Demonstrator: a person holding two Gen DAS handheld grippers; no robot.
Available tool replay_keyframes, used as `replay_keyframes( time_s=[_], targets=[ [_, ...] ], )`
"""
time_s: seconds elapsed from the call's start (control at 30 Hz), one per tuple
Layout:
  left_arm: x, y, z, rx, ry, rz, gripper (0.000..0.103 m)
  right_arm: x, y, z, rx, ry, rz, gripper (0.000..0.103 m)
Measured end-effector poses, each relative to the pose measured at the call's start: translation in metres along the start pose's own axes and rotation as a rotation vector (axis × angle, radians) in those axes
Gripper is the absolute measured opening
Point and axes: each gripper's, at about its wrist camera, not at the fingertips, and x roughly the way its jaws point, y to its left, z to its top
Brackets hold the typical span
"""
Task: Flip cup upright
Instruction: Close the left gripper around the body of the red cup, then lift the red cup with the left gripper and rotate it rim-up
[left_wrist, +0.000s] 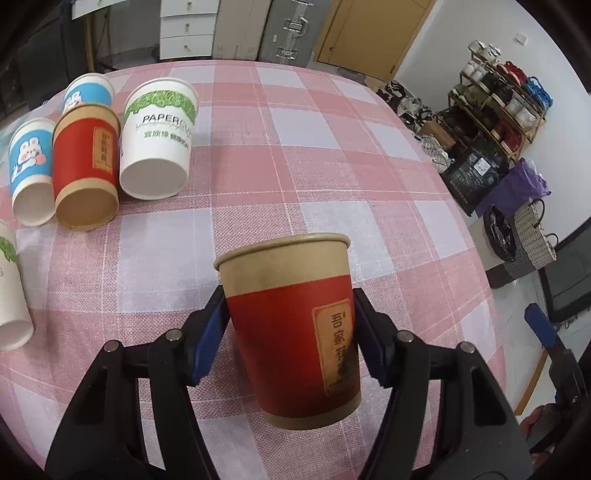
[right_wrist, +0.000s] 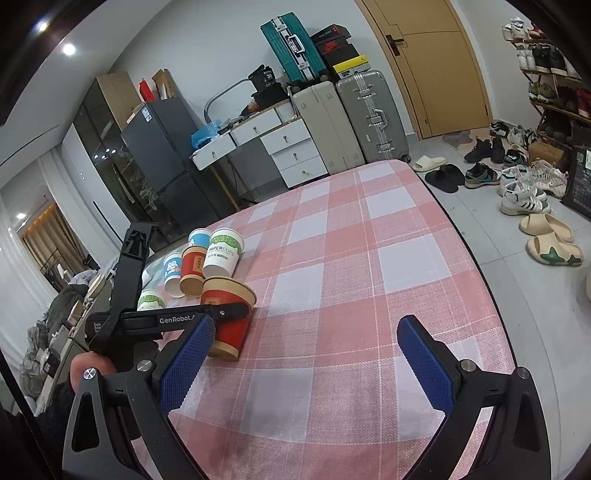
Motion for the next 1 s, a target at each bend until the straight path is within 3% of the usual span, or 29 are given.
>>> replay_keyframes(
  time_s=[0.1, 0.17, 0.37, 0.5, 0.77, 0.87, 1.0],
  targets=[
    [-0.016, -0.005, 0.011, 0.028, 0.016, -0.045, 0.061, -0.007, 0.006, 0.0, -0.013, -0.009, -0.003, 0.101],
    [-0.041, -0.011, 0.016, 0.059, -0.013, -0.051, 0.061, -0.013, 0.013, -0.001, -0.021, -0.021, -0.002, 0.101],
    [-0.138, -0.021, 0.017, 0.126, -0.114, -0.072, 0.061, -0.03, 0.041, -0.003, -0.053, -0.039, 0.02, 0.101],
    [-0.209, -0.009, 0.001, 0.126, -0.174, -0.066, 0.062, -0.044, 0.066, -0.007, -0.089, -0.053, 0.042, 0.101],
    [-0.321, 0.041, -0.08, 0.068, -0.248, -0.061, 0.062, -0.062, 0.115, -0.024, -0.145, -0.049, 0.08, 0.101],
    [-0.333, 0.066, -0.119, 0.013, -0.235, -0.061, 0.062, -0.064, 0.134, -0.034, -0.166, -0.023, 0.093, 0.101],
    [-0.321, 0.095, -0.164, -0.057, -0.207, -0.036, 0.062, -0.064, 0.155, -0.052, -0.19, 0.003, 0.117, 0.101]
  ],
)
